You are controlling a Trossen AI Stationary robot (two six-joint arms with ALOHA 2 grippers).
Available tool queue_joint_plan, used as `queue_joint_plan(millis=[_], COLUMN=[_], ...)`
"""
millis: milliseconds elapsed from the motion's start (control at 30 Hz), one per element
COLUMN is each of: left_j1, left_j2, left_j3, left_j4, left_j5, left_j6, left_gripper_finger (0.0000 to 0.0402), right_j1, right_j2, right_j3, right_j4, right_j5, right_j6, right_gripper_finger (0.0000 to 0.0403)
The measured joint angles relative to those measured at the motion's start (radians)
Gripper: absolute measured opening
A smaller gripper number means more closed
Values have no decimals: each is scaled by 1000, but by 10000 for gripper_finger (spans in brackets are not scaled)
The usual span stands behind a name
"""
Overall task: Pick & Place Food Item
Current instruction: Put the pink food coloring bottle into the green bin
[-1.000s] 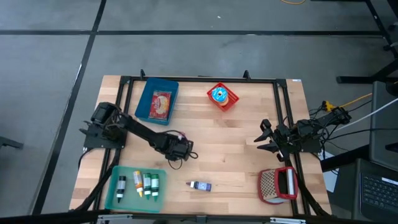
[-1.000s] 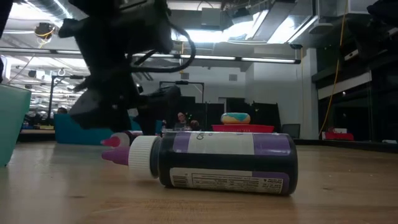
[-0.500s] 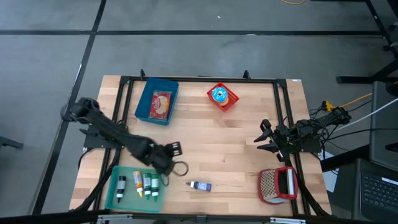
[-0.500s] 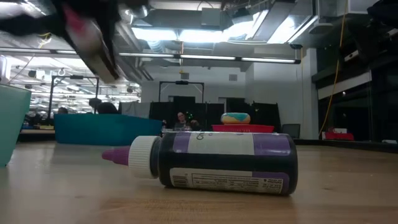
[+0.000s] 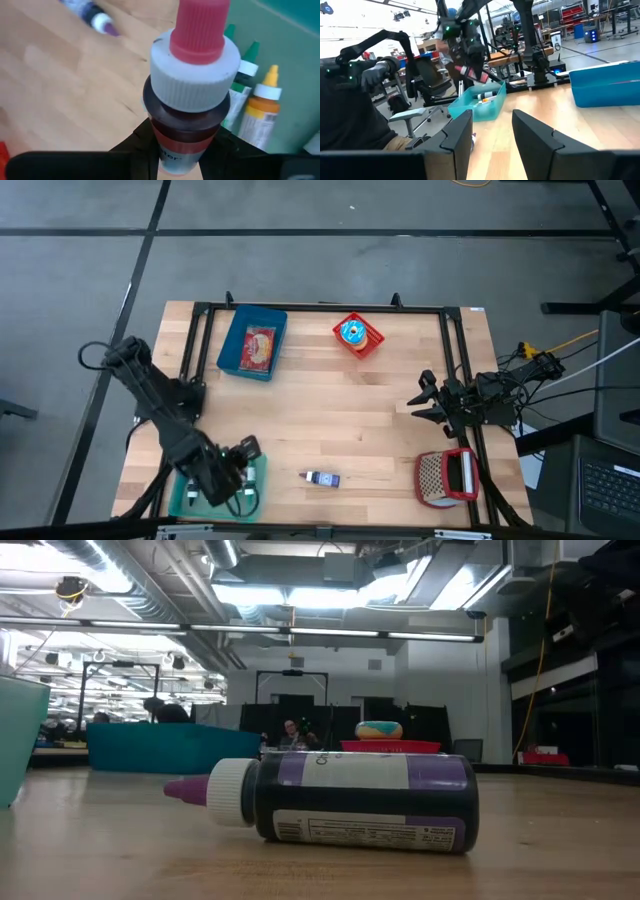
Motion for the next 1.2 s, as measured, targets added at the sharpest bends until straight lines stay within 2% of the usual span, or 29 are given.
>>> queue_joint_plan(millis=[167,400,533,633,833,1000,1200], left_j1=[-45,-35,-12,15,58,85,85], left_j2=[107,218,252,268,268,266,267], left_j3=[0,0,0,-7,-112,-191,-201], left_j4=[22,129,169,218,270,259,241], left_j5=[-37,33,10,43,83,37,-4], left_j6=[22,81,145,161,190,192,211], left_gripper_finger=[91,91,91,91,91,124,186], right_j1=[0,0,0,0,0,0,0], right_j2=[0,0,0,0,0,0,0], right_j3=[0,0,0,0,0,0,0], right_j4=[0,-1,-11,-11,-16,-16,-18], right_j5=[0,0,0,0,0,0,0], right_j6=[15,15,15,15,19,20,20], right_gripper_finger=[142,142,142,142,142,142,142])
